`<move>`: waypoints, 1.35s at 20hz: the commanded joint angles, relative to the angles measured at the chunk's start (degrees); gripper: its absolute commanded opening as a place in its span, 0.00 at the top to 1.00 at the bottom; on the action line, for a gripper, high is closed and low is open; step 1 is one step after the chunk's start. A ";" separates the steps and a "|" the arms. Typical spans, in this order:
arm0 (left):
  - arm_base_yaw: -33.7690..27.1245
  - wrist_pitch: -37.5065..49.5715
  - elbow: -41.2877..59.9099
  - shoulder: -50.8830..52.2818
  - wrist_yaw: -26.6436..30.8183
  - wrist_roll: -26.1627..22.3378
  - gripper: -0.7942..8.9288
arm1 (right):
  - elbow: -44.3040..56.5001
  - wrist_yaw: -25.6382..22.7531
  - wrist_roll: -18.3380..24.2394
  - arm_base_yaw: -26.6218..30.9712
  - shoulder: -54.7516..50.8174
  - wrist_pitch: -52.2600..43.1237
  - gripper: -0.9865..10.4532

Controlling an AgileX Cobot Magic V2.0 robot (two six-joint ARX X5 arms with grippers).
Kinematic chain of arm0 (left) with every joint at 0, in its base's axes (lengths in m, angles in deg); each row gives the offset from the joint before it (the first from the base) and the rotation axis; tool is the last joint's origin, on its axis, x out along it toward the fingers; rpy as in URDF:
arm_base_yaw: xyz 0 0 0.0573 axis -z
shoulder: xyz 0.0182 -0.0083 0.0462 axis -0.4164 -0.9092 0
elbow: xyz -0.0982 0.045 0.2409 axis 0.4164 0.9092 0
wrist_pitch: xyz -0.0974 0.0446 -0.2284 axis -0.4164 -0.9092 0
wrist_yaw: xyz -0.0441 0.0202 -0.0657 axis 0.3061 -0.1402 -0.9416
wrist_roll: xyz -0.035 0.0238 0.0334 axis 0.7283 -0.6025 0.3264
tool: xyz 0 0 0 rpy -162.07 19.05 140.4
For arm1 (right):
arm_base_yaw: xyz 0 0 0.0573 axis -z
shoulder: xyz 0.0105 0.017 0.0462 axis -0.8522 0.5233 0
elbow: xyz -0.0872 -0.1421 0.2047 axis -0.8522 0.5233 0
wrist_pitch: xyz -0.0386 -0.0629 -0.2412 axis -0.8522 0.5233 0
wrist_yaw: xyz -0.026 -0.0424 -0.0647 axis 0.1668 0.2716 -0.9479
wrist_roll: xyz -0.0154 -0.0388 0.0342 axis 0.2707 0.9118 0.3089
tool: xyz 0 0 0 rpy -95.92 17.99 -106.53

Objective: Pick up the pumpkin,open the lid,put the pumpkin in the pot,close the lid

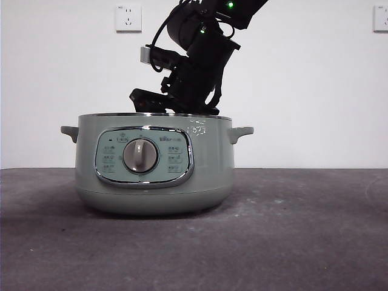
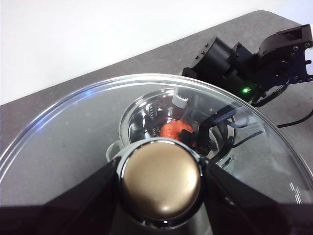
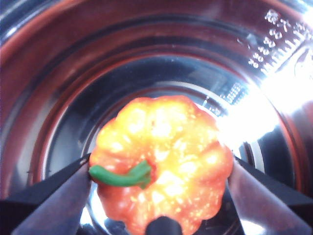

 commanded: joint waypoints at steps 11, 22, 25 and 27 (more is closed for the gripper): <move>0.04 10.73 -0.33 -8.46 -4.50 -0.52 0.93 | -0.44 -10.60 -6.29 2.21 -29.55 10.01 0.36; 0.33 27.71 -0.33 -30.45 -9.44 -1.42 0.93 | -0.44 -10.19 -6.99 2.05 -50.18 23.85 0.37; 0.83 31.08 -0.35 -34.25 -9.18 -1.44 0.93 | -0.44 -10.23 -6.99 2.05 -51.67 25.49 0.37; 0.85 32.89 -0.33 -36.54 -9.18 -1.44 0.93 | -0.44 -10.21 -6.97 2.05 -52.22 26.62 0.37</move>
